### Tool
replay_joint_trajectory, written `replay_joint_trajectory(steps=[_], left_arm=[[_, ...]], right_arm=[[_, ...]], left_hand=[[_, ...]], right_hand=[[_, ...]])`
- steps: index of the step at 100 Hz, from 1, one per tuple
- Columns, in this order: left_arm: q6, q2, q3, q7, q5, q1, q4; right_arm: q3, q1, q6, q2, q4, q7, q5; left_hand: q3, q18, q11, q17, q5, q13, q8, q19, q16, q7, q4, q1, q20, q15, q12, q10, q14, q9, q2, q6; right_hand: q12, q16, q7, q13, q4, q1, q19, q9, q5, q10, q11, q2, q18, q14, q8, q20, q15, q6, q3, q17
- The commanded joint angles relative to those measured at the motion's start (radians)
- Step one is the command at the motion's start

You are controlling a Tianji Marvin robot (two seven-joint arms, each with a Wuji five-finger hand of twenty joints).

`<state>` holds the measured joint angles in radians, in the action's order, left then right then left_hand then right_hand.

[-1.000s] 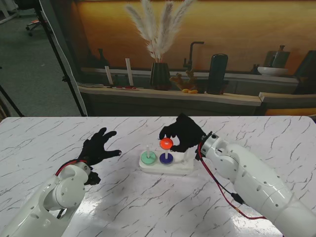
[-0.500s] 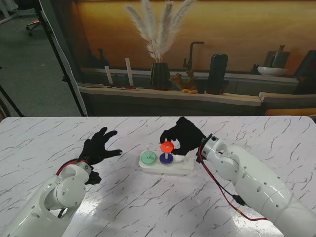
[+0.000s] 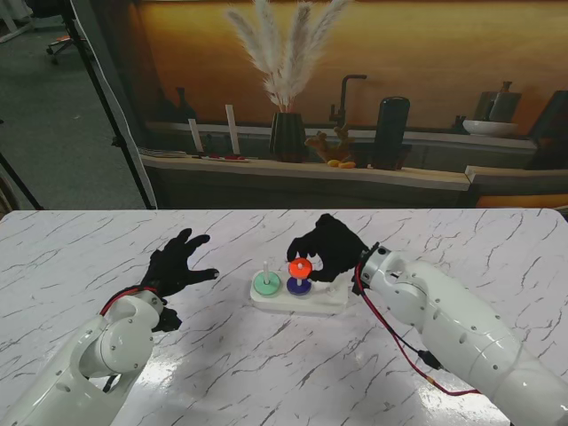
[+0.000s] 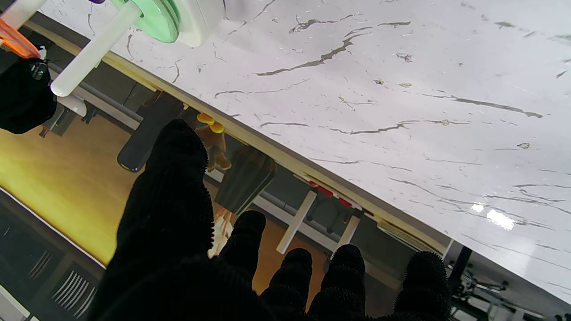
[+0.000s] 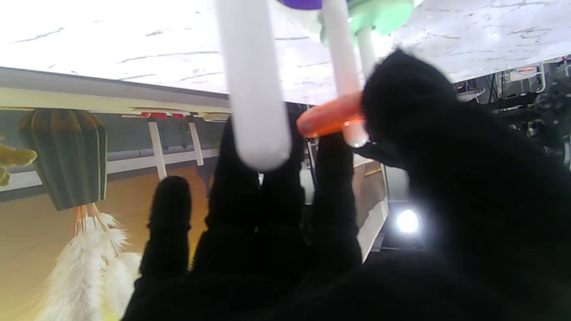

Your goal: Move the three rings of the Hanoi Tower from the left rod to the right rod

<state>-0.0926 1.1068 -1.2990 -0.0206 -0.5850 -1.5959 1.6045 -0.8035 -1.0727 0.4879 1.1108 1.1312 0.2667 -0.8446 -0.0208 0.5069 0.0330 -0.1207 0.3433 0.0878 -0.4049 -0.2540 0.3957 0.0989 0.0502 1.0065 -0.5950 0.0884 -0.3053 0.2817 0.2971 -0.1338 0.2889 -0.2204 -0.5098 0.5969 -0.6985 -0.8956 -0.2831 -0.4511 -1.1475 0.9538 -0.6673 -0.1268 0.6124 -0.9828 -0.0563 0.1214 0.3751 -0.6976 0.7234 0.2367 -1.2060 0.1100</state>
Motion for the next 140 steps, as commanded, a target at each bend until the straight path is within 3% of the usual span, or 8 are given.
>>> replay_joint_trajectory(steps=[1,4,8,29,56,88,122,140], left_arm=[[0.016,0.005,0.000,0.011,0.001,-0.007,-0.002],[0.016,0.005,0.000,0.011,0.000,-0.007,-0.002],[0.016,0.005,-0.001,0.010,0.000,-0.007,-0.002],[0.015,0.005,0.000,0.010,0.000,-0.007,-0.002],[0.015,0.003,0.000,0.013,-0.006,-0.005,-0.003],[0.022,-0.004,0.016,0.051,-0.007,0.011,-0.004],[0.039,-0.013,0.091,0.107,0.013,0.065,-0.034],[0.070,-0.009,0.151,0.098,0.024,0.114,-0.084]], right_arm=[[0.007,-0.002,0.003,0.002,-0.003,-0.010,-0.006],[0.008,-0.001,0.002,0.001,-0.002,-0.017,-0.007],[0.010,0.000,0.002,0.000,-0.003,-0.019,-0.008],[-0.002,-0.005,0.005,-0.012,0.022,-0.088,-0.001],[-0.033,-0.019,0.002,-0.024,0.057,-0.152,0.004],[-0.174,-0.102,-0.047,-0.037,0.151,-0.201,-0.005],[-0.345,-0.221,-0.134,-0.028,0.213,-0.118,-0.015],[-0.412,-0.273,-0.173,-0.019,0.238,-0.079,-0.001]], left_hand=[[0.022,0.009,-0.008,-0.013,0.012,-0.020,-0.002,0.056,-0.012,-0.003,-0.028,-0.002,-0.011,-0.025,-0.007,-0.015,-0.020,-0.016,-0.006,0.029],[0.022,0.009,-0.008,-0.013,0.013,-0.020,-0.003,0.056,-0.012,-0.002,-0.028,-0.001,-0.011,-0.025,-0.007,-0.015,-0.020,-0.016,-0.004,0.027],[0.022,0.009,-0.008,-0.013,0.012,-0.020,-0.003,0.056,-0.012,-0.003,-0.028,0.000,-0.011,-0.025,-0.007,-0.014,-0.020,-0.016,-0.004,0.027],[0.021,0.010,-0.008,-0.013,0.013,-0.019,-0.003,0.056,-0.012,-0.002,-0.026,0.003,-0.011,-0.024,-0.007,-0.014,-0.019,-0.017,0.001,0.028],[0.018,0.011,-0.007,-0.010,0.015,-0.016,-0.004,0.054,-0.011,-0.001,-0.024,0.013,-0.011,-0.023,-0.008,-0.011,-0.019,-0.018,0.014,0.028],[0.013,0.014,-0.006,-0.006,0.014,-0.010,-0.004,0.052,-0.010,0.000,-0.021,0.017,-0.011,-0.020,-0.009,-0.013,-0.014,-0.025,0.022,0.029],[0.004,0.020,-0.003,0.025,0.010,0.021,-0.004,0.007,-0.004,-0.001,-0.017,0.028,-0.029,-0.007,-0.011,-0.009,-0.002,-0.040,0.037,0.029],[-0.011,0.034,0.002,0.045,0.008,0.081,-0.006,-0.143,0.022,0.002,-0.014,0.025,-0.074,0.025,-0.018,-0.011,0.015,-0.066,0.053,0.033]], right_hand=[[0.002,-0.024,-0.056,0.017,0.062,-0.008,0.024,-0.008,-0.002,-0.072,0.018,0.060,-0.298,0.028,0.037,0.020,-0.042,0.047,-0.075,-0.034],[0.024,-0.036,-0.041,0.029,0.119,0.011,0.032,-0.029,0.014,-0.071,0.015,0.074,-0.300,0.022,0.039,0.028,-0.065,0.042,-0.076,-0.041],[0.040,-0.047,-0.028,0.042,0.140,0.024,0.042,-0.047,0.031,-0.067,0.007,0.069,-0.304,0.015,0.039,0.036,-0.087,0.034,-0.073,-0.050],[0.097,-0.079,0.052,0.112,0.134,0.086,0.078,-0.164,0.136,0.024,-0.074,0.027,-0.312,-0.026,0.020,0.051,-0.165,0.025,-0.049,-0.092],[0.120,-0.083,0.107,0.138,0.130,0.104,0.090,-0.234,0.196,0.064,-0.116,0.009,-0.312,-0.040,0.007,0.047,-0.184,0.029,-0.046,-0.107],[0.128,-0.079,0.117,0.134,0.138,0.100,0.093,-0.234,0.192,0.058,-0.115,0.070,-0.309,-0.038,0.011,0.036,-0.186,0.003,-0.035,-0.104],[0.126,-0.081,0.101,0.131,0.149,0.109,0.091,-0.214,0.174,0.042,-0.092,0.115,-0.311,-0.045,0.019,0.027,-0.186,-0.015,-0.016,-0.097],[0.125,-0.082,0.095,0.139,0.150,0.115,0.091,-0.215,0.173,0.042,-0.083,0.126,-0.313,-0.051,0.020,0.026,-0.184,-0.021,-0.010,-0.100]])
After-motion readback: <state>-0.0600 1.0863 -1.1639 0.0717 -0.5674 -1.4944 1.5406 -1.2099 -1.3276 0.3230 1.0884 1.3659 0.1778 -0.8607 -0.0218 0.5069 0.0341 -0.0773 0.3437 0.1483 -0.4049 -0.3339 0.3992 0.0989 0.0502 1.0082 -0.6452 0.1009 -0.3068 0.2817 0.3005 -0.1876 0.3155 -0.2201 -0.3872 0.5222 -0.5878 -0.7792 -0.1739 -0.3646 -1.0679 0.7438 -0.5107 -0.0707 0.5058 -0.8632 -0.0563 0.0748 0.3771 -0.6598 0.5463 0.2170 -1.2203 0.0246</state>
